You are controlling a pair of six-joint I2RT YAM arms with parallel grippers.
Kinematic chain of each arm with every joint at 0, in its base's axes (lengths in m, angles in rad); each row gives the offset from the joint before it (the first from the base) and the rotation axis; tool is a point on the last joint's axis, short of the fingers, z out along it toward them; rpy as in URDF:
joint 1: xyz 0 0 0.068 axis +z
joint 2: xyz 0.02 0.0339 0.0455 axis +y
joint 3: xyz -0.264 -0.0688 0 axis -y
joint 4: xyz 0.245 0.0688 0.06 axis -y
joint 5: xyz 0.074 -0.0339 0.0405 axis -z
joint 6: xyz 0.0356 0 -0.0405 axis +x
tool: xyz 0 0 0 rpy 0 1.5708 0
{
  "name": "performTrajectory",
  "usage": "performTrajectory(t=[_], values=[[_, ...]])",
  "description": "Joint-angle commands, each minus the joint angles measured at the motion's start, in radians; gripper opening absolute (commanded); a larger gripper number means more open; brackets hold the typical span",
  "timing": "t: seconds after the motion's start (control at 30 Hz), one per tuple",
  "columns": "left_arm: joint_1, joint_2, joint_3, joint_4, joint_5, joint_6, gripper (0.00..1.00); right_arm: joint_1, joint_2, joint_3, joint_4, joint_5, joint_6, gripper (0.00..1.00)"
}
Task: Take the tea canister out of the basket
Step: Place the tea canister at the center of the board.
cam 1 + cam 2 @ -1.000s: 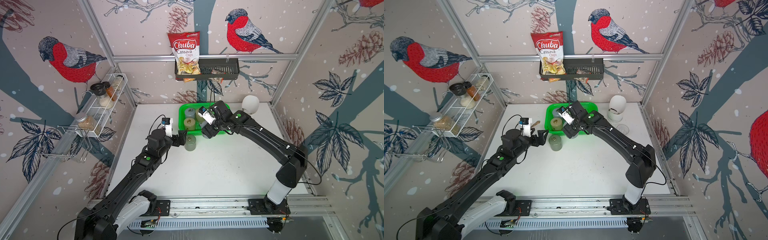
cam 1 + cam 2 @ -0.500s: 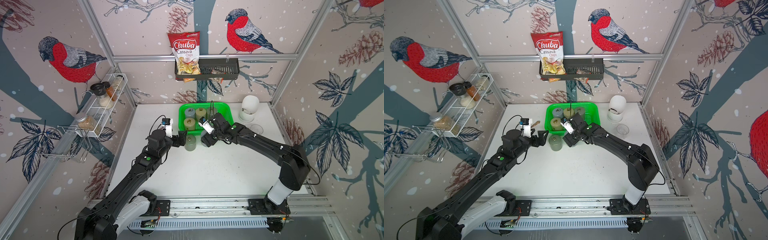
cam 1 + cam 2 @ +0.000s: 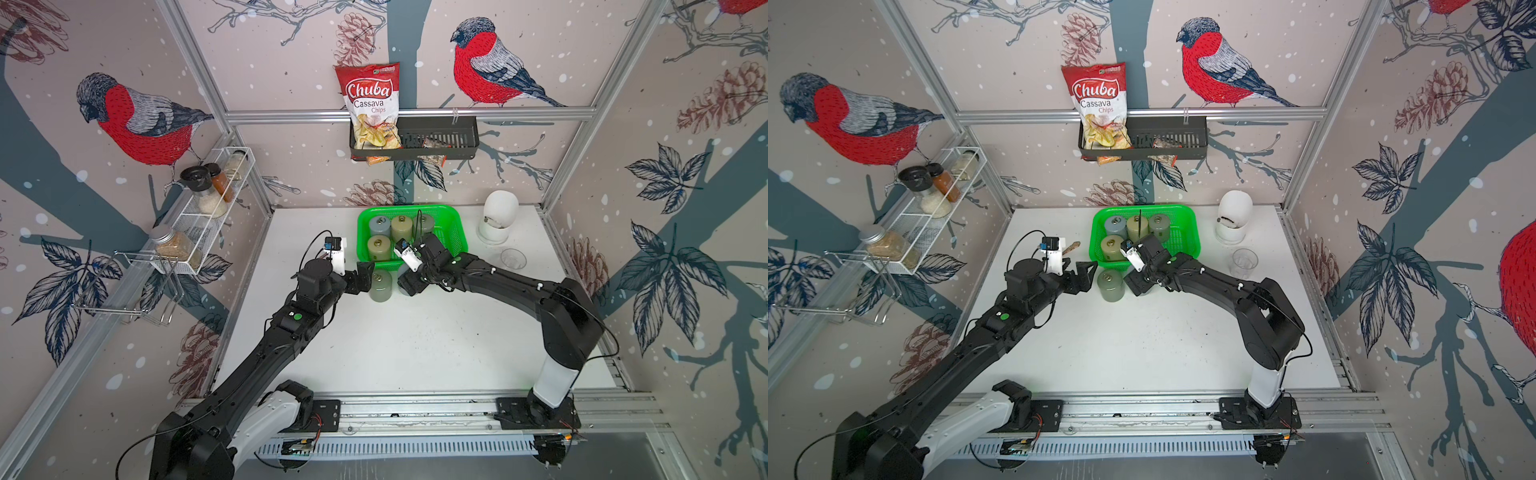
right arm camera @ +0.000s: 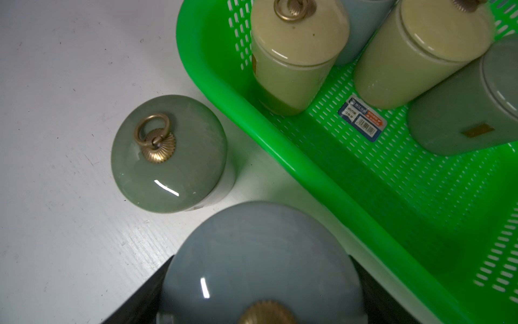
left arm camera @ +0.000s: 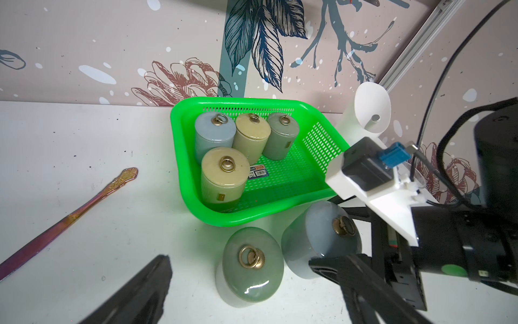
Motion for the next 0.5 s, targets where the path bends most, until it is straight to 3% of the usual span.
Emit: performTrajectory(t=[0.0, 0.47], values=[[-0.001, 0.0, -0.004, 0.006, -0.003, 0.012, 0.97, 0.0, 0.014, -0.003, 0.091, -0.009, 0.011, 0.0], [0.0, 0.011, 0.003, 0.007, -0.002, 0.018, 0.97, -0.001, 0.062, -0.021, 0.141, -0.013, 0.018, 0.0]])
